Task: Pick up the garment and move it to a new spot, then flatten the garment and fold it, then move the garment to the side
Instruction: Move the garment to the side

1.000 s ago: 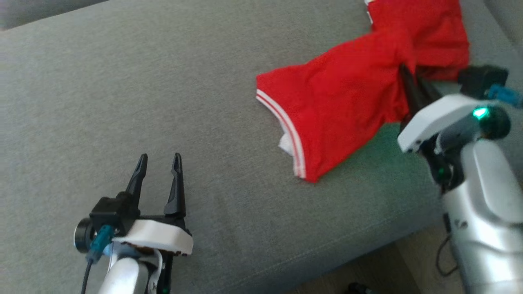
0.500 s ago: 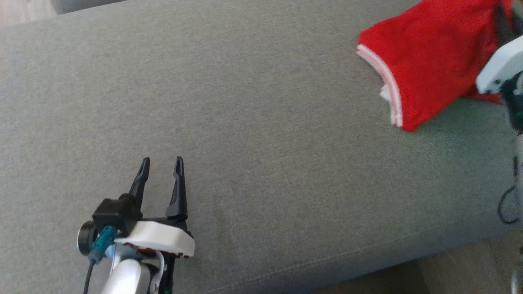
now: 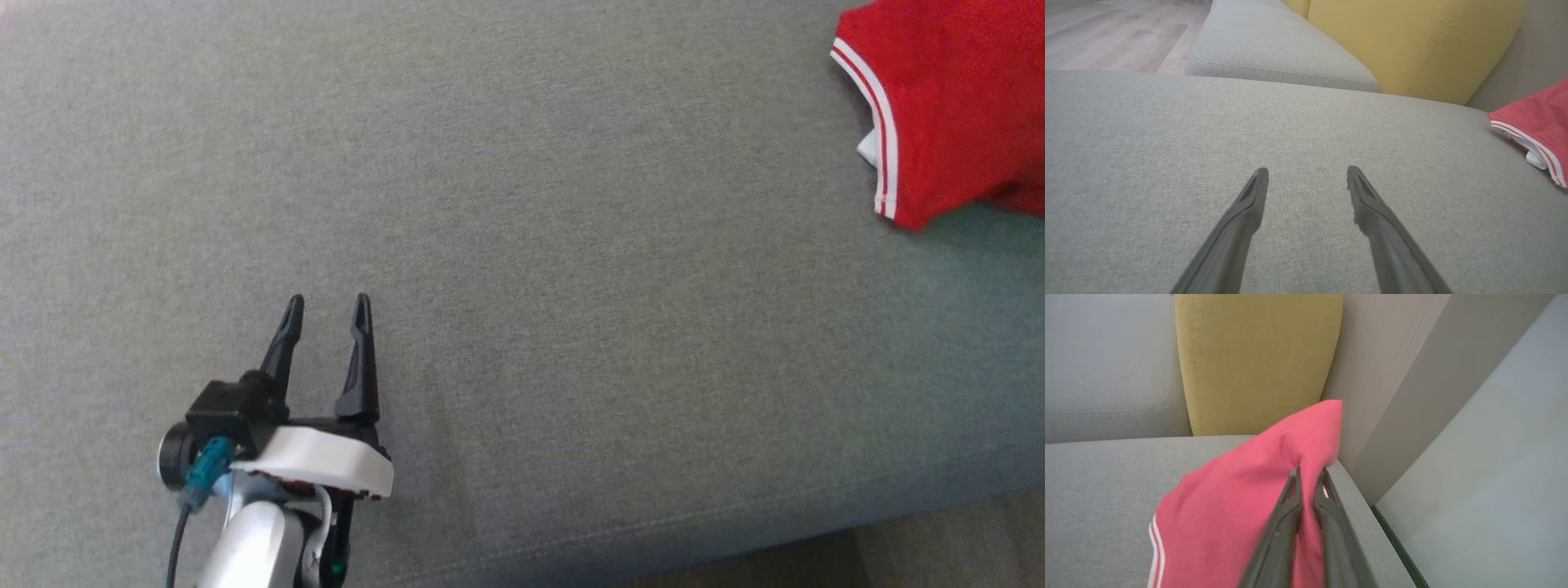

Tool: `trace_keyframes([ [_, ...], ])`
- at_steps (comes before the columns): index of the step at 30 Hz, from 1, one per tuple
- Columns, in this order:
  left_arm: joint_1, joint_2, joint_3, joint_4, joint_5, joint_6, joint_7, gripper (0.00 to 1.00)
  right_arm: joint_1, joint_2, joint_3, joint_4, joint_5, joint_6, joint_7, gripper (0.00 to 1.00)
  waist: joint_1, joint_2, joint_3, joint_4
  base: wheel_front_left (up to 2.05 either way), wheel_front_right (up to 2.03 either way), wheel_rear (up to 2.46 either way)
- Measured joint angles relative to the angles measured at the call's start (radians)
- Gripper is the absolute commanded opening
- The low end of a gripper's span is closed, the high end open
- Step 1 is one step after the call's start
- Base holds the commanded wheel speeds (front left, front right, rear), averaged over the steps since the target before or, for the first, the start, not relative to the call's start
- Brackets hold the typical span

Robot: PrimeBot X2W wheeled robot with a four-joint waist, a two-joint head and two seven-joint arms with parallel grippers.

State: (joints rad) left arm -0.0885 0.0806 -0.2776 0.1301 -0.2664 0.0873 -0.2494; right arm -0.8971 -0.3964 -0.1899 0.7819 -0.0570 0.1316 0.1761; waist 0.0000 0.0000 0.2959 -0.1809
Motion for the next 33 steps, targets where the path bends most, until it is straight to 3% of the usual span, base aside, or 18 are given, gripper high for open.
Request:
trace_keyframes([
  [7, 0.000, -0.002, -0.002, 0.005, 0.000, -0.001, 0.000, 1.00, 0.000, -0.031, -0.071, 0.081, -0.077, 0.000, -0.035, 0.00, 0.0000, 0.0000, 0.013, 0.023, 0.00, 0.00, 0.00],
  [8, 0.000, -0.002, -0.002, 0.005, 0.000, -0.001, 0.000, 1.00, 0.000, -0.034, -0.085, 0.092, -0.091, 0.000, -0.042, 0.14, 0.0000, 0.0000, 0.014, 0.026, 0.00, 0.00, 0.00],
  [9, 0.000, -0.002, -0.003, 0.005, 0.000, -0.001, 0.000, 1.00, 0.000, -0.037, -0.102, 0.100, -0.107, 0.000, -0.053, 0.43, 0.0000, 0.0000, 0.016, 0.028, 0.00, 0.00, 0.00],
  [10, 0.000, -0.002, -0.004, 0.006, 0.000, -0.001, 0.000, 1.00, 0.000, -0.040, -0.119, 0.106, -0.125, 0.000, -0.066, 0.87, 0.0000, 0.0000, 0.017, 0.030, 0.00, 0.00, 0.00],
  [11, 0.000, -0.002, -0.005, 0.008, 0.000, -0.001, 0.000, 1.00, 0.000, -0.042, -0.134, 0.109, -0.142, 0.000, -0.077, 1.00, 0.0000, 0.0000, 0.017, 0.031, 0.00, 0.00, 0.00],
  [17, 0.000, -0.005, -0.007, 0.021, 0.000, -0.003, 0.000, 1.00, -0.029, -0.005, -0.162, 0.132, -0.198, 0.000, -0.146, 1.00, 0.0000, 0.0000, 0.002, 0.023, 0.00, 0.00, 0.00],
  [23, 0.008, -0.011, -0.006, 0.036, -0.007, -0.004, 0.000, 1.00, -0.033, 0.058, -0.103, 0.168, -0.202, 0.000, -0.226, 1.00, 0.0000, 0.0000, -0.060, 0.014, 0.00, 0.00, 0.00],
  [33, 0.048, -0.023, 0.035, 0.029, -0.071, 0.022, 0.000, 1.00, 0.054, 0.173, 0.110, 0.141, -0.016, 0.000, -0.366, 1.00, 0.0000, 0.0000, -0.193, 0.022, 0.00, 0.00, 0.00],
])
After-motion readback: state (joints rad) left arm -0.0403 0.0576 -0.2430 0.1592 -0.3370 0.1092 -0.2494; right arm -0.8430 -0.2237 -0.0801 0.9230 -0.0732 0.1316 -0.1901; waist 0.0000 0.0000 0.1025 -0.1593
